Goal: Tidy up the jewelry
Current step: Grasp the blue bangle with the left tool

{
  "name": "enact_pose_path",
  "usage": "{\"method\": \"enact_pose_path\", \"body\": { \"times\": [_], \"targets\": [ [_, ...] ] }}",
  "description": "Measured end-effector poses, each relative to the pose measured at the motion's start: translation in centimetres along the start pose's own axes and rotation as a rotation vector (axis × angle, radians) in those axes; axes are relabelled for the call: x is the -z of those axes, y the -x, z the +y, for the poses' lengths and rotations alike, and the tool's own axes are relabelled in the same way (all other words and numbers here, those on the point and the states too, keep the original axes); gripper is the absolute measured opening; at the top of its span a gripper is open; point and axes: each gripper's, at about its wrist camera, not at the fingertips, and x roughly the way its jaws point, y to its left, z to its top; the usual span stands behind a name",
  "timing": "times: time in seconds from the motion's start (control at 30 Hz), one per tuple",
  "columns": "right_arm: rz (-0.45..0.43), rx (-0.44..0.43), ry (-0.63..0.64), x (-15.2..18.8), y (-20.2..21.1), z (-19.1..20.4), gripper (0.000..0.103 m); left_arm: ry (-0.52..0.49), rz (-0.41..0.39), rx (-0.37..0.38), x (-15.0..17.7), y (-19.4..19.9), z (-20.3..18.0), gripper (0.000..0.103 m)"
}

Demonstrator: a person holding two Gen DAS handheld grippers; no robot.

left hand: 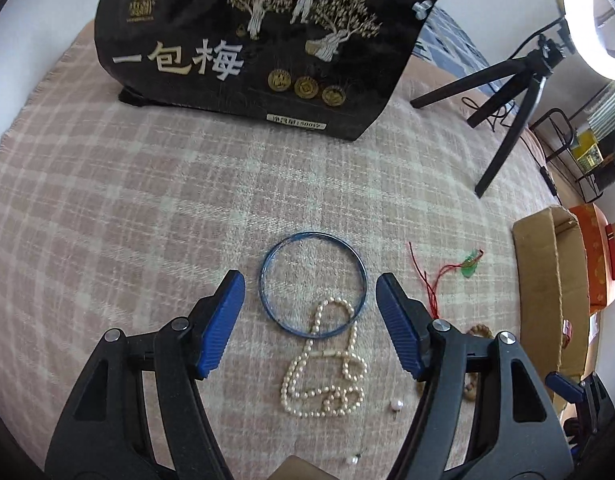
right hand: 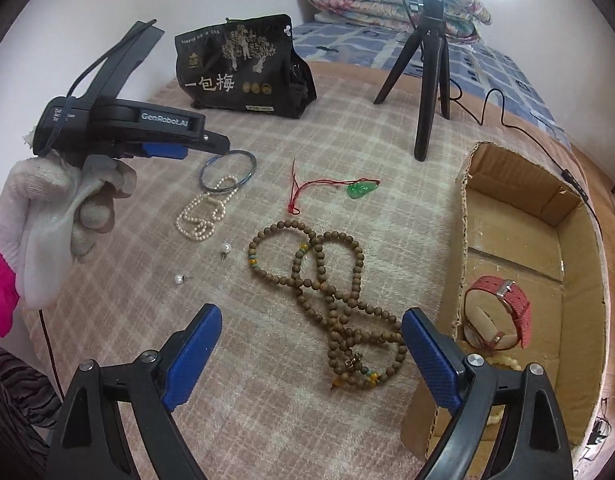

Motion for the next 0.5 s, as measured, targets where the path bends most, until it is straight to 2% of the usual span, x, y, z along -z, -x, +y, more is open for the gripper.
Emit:
{"method": "enact_pose_path", "body": {
  "times": [0.33, 0.43, 0.5],
  "targets": [
    [0.054, 0.005, 0.055, -1.0, -2.6, 0.9, 0.093, 0.055, 0.025, 0.026, -1.4, -2.9, 0.4, 0.07],
    [0.063, 0.01, 0.061, -1.1, -3.2, 0.9, 0.093, 0.05, 0.024, 0.026, -1.7, -3.1, -0.3, 0.077],
    [0.069, 0.012, 0.056, -1.2, -3.5, 0.8, 0.093, 0.032, 0.025, 0.017, -1.8, -3.2, -1.1, 0.078]
  ]
}}
